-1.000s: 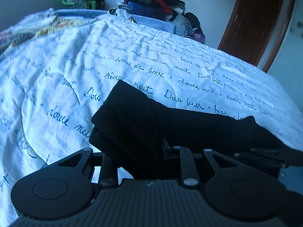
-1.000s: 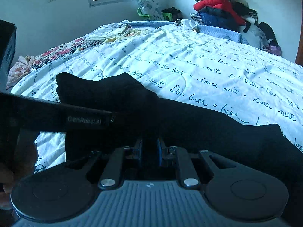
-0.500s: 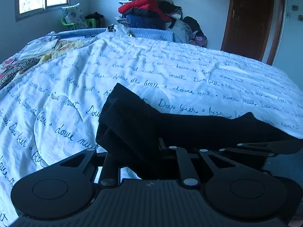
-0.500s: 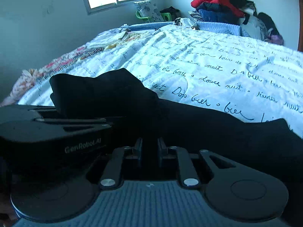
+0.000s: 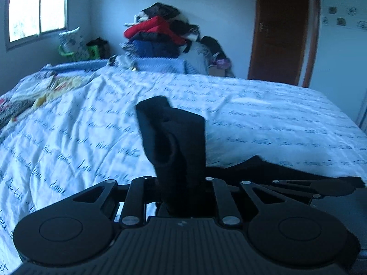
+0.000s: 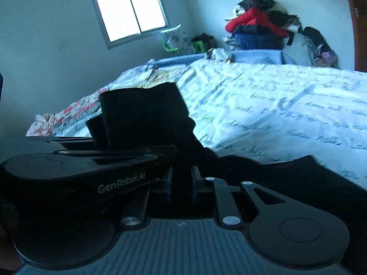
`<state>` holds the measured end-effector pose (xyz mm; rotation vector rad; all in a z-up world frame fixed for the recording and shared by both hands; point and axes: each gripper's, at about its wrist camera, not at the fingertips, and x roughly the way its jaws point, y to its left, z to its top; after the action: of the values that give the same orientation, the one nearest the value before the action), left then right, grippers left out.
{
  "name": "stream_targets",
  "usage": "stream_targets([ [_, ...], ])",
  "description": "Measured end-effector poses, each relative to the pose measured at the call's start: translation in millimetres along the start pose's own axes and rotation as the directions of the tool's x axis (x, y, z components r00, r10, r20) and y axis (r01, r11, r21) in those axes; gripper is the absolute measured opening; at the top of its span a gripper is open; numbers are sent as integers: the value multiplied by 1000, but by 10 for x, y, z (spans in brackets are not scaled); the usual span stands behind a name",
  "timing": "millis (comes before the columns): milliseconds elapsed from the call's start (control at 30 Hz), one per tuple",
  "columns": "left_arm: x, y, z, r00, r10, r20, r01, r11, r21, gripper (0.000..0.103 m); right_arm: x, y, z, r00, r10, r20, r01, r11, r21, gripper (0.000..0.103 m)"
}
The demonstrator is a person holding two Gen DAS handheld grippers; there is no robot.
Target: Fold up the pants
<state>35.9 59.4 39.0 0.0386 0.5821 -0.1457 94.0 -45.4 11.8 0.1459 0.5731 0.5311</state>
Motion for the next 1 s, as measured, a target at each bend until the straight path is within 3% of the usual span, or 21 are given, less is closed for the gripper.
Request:
stream_targets([
  [433,-245,-1060,-3,988,-147,56,138,980,141,22,-883,-468,-164,985,-105,135,103,994,20,16],
  [633,-211,-1550,-145,972,-232,44,220,955,198,23,-1205,-682,-365,964,-215,156,219,976,-9,17],
  [1000,-178,-2315,-385,941,-336,26,314,902,295,22,-1642,-1160,-696,920,-345,184,342,938,51,17],
])
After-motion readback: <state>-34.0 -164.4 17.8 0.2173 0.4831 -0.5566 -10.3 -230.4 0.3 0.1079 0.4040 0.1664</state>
